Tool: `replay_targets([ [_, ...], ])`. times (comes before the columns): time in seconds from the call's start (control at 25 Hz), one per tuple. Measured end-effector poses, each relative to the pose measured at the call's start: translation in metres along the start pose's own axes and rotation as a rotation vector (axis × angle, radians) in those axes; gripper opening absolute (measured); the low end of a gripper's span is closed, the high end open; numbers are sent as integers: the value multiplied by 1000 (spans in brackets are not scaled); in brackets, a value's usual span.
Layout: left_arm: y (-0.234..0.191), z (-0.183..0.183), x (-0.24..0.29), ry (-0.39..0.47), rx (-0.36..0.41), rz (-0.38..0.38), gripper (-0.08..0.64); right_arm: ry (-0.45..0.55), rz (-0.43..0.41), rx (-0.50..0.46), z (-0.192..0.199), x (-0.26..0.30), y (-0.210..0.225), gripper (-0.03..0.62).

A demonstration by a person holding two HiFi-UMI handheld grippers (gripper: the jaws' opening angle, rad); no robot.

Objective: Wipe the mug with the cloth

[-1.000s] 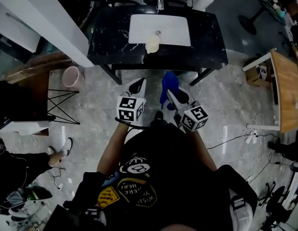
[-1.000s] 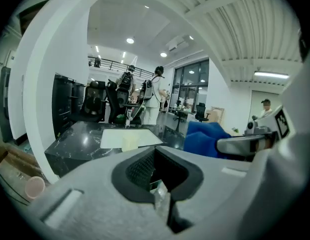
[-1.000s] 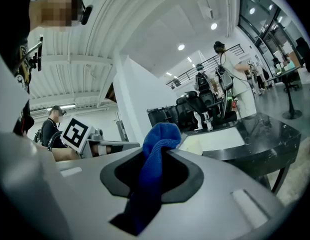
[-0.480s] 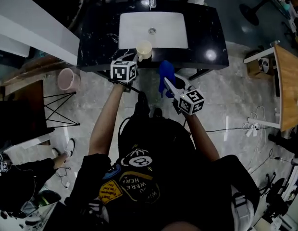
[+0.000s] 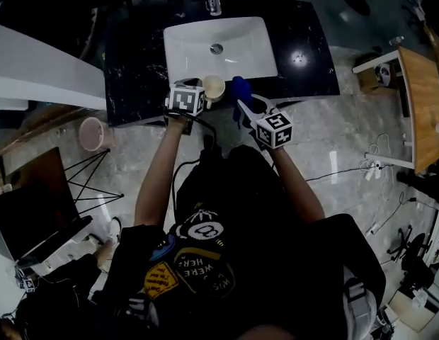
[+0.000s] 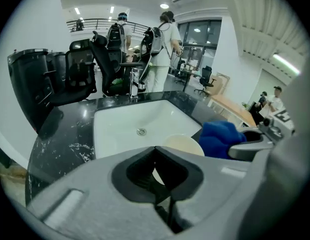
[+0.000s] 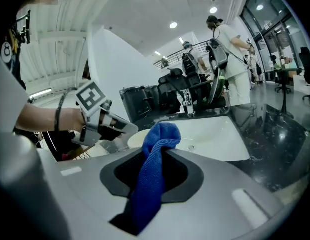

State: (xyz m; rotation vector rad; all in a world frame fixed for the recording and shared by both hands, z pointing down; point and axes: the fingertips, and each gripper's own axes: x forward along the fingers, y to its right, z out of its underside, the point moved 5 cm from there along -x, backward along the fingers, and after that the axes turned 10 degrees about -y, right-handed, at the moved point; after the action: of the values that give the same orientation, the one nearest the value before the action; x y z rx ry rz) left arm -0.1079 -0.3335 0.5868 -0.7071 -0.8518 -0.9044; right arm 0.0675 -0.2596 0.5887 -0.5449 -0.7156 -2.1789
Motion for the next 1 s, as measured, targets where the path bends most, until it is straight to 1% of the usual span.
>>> replay_targets([
  [0.08,6,-2,3,-4,65,-7,5,-56,1,-36,2,26,3,86],
  [0.16,9,-4,9,-7,131,-41,5,-128,4,-105,6,50,8,86],
  [0.2,10,-4,10,-7,149,-61,5,-161,-2,-134,9,59,9,86],
  [0.28,11,-5,11,1,148,-82,5,-196,-28,-158,12,68,11,86],
  [0.36,9,-6,11,23,105,-91,5,-210,-58,-168,11,70,12,86],
  [0.44,10,-6,9,34,77,-107,5,-204,-86,-182,6,66,12,86],
  [0.48,11,-6,9,33,86,-116,5,-187,-96,-187,0,62,12,86],
  [0.56,12,-8,12,29,127,-122,5,-143,-108,-187,-12,53,11,86],
  [0.64,13,-12,16,31,181,-114,5,-131,-118,-181,-15,50,10,86],
  [0.8,17,-21,25,55,366,-113,5,-206,-153,-162,2,63,14,86],
  [0.84,18,-23,27,62,399,-116,5,-229,-158,-167,8,67,15,86],
  [0.92,18,-26,29,74,427,-109,5,-262,-165,-180,14,74,17,86],
  [1.0,17,-27,29,84,444,-82,5,-275,-174,-192,16,77,17,86],
])
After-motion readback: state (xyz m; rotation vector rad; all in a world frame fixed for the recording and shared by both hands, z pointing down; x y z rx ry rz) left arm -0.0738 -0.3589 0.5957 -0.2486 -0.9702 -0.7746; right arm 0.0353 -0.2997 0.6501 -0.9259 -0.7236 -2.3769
